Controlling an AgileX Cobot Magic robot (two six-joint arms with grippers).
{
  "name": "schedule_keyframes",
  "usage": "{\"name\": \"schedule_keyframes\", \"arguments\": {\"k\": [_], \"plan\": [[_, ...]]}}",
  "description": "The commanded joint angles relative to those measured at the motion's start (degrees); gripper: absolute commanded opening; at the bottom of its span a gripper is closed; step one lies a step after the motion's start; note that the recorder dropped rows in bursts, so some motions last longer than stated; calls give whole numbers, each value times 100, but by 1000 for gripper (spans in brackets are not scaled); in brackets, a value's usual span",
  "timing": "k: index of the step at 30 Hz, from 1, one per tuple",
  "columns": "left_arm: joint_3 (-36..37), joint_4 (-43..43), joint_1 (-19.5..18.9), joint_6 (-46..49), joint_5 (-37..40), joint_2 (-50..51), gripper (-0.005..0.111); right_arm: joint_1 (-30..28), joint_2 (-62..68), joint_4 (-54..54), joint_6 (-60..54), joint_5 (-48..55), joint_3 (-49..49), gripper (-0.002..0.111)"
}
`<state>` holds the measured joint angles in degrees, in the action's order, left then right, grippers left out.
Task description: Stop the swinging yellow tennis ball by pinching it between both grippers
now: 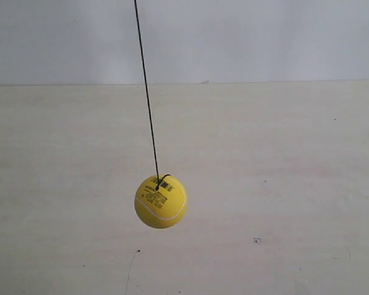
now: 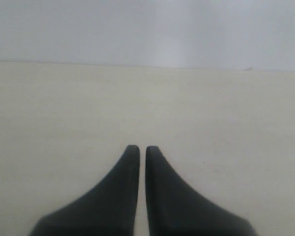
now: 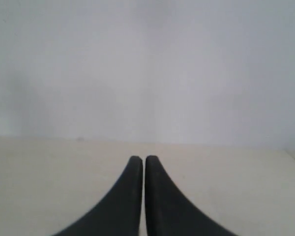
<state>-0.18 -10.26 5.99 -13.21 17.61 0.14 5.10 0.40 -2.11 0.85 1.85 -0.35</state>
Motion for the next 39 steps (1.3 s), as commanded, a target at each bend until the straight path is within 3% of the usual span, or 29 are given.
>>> {"name": "schedule_keyframes", "arguments": {"k": [1, 7, 39], "plan": [[18, -5, -9, 18, 1, -14, 5, -223, -40, 9, -604, 937, 35, 0], [18, -5, -9, 18, 1, -14, 5, -223, -40, 9, -803, 1579, 35, 0], [18, -5, -9, 18, 1, -14, 5, -223, -40, 9, -220, 1679, 35, 0]]}}
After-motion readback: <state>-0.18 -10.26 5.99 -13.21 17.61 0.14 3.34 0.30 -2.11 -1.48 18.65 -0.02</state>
